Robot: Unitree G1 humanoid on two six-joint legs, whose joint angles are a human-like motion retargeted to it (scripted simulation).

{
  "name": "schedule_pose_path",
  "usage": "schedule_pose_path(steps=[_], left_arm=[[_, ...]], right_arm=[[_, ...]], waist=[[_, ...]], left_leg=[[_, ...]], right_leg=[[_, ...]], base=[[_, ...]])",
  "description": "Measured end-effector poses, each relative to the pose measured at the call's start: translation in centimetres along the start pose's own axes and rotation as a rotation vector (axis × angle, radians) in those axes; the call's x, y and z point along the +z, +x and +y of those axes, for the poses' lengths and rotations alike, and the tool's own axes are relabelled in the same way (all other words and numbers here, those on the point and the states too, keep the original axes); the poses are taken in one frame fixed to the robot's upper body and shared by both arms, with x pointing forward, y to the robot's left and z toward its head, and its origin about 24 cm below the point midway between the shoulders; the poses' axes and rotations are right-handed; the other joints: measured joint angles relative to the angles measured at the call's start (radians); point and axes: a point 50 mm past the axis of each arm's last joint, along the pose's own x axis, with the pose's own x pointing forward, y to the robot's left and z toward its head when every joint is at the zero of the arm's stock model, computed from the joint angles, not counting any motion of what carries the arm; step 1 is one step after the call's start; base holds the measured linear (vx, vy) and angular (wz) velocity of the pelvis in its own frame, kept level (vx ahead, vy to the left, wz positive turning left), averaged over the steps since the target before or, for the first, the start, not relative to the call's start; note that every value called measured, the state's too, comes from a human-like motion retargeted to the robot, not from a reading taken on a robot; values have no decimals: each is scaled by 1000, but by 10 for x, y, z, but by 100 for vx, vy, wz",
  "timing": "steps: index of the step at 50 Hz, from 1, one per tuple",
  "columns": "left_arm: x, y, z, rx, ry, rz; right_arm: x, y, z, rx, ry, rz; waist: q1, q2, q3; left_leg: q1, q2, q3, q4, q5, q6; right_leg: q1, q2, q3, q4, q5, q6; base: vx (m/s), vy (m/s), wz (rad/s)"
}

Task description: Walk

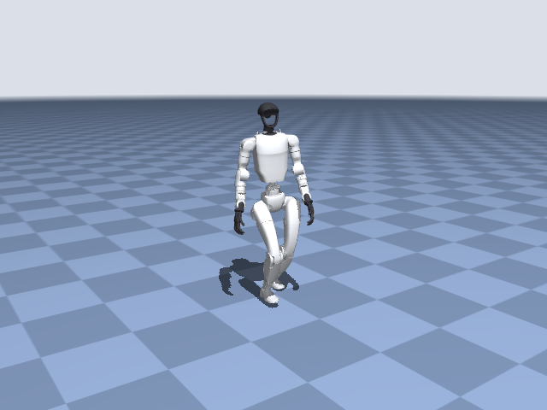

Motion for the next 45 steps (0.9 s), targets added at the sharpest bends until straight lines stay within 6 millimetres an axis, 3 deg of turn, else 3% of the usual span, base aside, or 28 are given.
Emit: schedule_pose_path(steps=[5, 9, 11, 14, 18, 23, 30, 35, 40, 45], left_arm=[[-38, -10, -5, -26, 2, 123], [-54, -17, -2, -23, 19, 171], [-55, -17, 0, -13, 28, 171], [-51, -16, 5, 13, 31, 151], [-45, -15, 11, 47, 8, 119], [-43, -14, 13, 66, -33, 100], [-48, -16, 9, 66, -69, 118], [-56, -18, 3, 51, -83, 151], [-47, -15, 2, 34, -79, 130], [-28, -8, 6, 38, -54, 83]], right_arm=[[5, 0, 3, 3, -14, -24], [18, 2, 3, -4, -37, -72], [26, 3, 2, -12, -51, -102], [39, 4, 1, -22, -73, -144], [53, 5, 3, -22, -84, -185], [56, 4, 5, -14, -91, -203], [55, 3, 19, 49, -108, -207], [34, 1, 28, 104, -107, -131], [22, -1, 33, 148, -88, -79], [21, 0, 31, 142, -82, -74]], waist=[[57, 74, 19], [122, 142, 35], [145, 148, 34], [171, 130, 28], [190, 92, 25], [185, 49, 17], [145, -12, -8], [113, -69, -4], [59, -114, 6], [14, -91, 12]], left_leg=[[-42, 163, -3, 340, -23, -59], [-133, 338, -2, 669, 85, -106], [-226, 394, 7, 808, 133, -95], [-377, 423, 22, 914, 122, -51], [-534, 390, 50, 846, 64, -12], [-605, 287, 76, 541, 32, -18], [-524, 130, 88, 282, 61, -20], [-414, 26, 108, 246, 75, 14], [-315, -64, 130, 165, 70, 53], [-219, -68, 118, 68, 56, 48]], right_leg=[[145, 136, -77, -43, 8, -40], [241, 256, -134, -118, -14, -83], [268, 279, -141, -155, -34, -97], [305, 284, -134, -209, -58, -100], [362, 258, -124, -273, -76, -82], [438, 200, -119, -331, -88, -56], [502, 87, -105, -264, -123, -28], [514, -21, -79, -59, -56, 25], [364, -168, -54, 301, 162, 54], [158, -214, -41, 436, 128, -12]], base=[[1, -2, -10], [1, -2, -15], [0, -1, 11], [4, -1, 34], [8, 2, 43], [10, 3, 56], [8, 3, 68], [3, 4, 55], [-1, 6, 41], [-1, 4, 33]])
